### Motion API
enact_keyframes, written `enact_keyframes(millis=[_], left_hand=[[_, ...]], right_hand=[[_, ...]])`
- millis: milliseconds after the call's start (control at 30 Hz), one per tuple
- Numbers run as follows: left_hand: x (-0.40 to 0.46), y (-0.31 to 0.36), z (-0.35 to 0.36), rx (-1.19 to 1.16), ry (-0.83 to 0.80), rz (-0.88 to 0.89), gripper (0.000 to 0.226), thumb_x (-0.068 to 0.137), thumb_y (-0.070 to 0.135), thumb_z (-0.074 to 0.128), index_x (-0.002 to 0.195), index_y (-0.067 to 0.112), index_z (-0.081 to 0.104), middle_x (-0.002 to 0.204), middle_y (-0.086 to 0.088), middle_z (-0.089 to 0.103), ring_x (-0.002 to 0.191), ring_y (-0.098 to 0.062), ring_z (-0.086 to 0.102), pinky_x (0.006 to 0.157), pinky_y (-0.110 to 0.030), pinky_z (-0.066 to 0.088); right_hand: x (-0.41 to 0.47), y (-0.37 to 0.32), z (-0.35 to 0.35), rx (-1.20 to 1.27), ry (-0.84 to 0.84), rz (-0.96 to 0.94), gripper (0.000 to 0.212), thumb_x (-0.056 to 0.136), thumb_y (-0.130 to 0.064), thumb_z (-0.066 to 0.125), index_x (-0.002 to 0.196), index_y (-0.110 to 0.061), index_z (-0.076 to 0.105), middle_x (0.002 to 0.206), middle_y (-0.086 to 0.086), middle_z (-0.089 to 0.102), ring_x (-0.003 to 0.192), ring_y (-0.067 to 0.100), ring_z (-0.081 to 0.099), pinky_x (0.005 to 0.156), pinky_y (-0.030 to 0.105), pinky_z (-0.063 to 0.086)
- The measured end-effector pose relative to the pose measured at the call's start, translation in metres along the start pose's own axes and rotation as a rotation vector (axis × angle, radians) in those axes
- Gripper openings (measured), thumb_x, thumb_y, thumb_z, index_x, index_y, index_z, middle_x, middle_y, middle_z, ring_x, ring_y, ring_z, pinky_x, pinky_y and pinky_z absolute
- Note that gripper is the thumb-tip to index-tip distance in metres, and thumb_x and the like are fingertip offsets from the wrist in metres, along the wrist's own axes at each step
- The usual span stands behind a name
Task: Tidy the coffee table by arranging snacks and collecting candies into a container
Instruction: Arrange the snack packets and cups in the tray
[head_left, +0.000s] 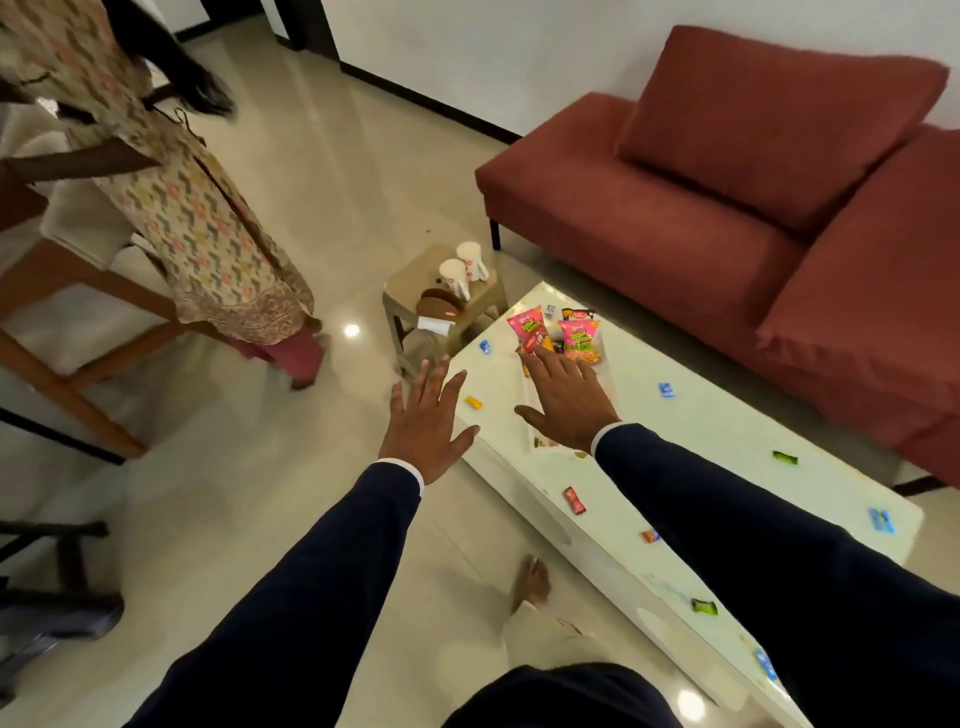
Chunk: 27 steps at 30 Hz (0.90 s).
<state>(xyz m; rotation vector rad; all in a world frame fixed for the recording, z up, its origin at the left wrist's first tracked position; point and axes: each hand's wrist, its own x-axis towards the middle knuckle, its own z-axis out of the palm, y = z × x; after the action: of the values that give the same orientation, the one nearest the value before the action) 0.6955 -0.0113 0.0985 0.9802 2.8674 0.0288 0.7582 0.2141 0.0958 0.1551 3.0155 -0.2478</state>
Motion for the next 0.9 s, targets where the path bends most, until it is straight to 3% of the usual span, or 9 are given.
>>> enact_keyframes(millis=[267,733,900], left_hand=[[0.130,-0.039,-0.005,-0.013,-0.078,0.001,0.082,0.100,0.056,0.045,0.162,0.021,0.004,0.172,-0.008,0.001,0.158,-0.031,-0.001,0.123,-0.059,0.009],[0.339,-0.122,0.028,-0.175,-0.225,0.025,0.067,0.099,0.044,0.052,0.157,0.026,0.023,0.171,-0.005,0.006,0.158,-0.029,0.001,0.123,-0.063,0.008],[0.444,-0.168,0.052,-0.200,-0.311,0.061,0.072,0.098,0.041,0.057,0.157,0.018,0.023,0.167,-0.011,0.019,0.154,-0.034,0.016,0.121,-0.056,0.019]], right_hand=[[0.121,0.041,0.002,0.023,-0.054,0.022,0.079,0.095,-0.058,0.053,0.156,-0.017,0.024,0.164,0.011,0.027,0.148,0.036,0.031,0.118,0.059,0.029],[0.322,0.087,0.019,0.052,-0.139,0.161,0.077,0.095,-0.058,0.054,0.155,-0.017,0.027,0.164,0.010,0.029,0.145,0.035,0.038,0.116,0.054,0.036],[0.402,0.088,0.037,0.085,-0.197,0.270,0.078,0.095,-0.056,0.056,0.155,-0.017,0.027,0.163,0.010,0.029,0.141,0.037,0.042,0.111,0.053,0.043]])
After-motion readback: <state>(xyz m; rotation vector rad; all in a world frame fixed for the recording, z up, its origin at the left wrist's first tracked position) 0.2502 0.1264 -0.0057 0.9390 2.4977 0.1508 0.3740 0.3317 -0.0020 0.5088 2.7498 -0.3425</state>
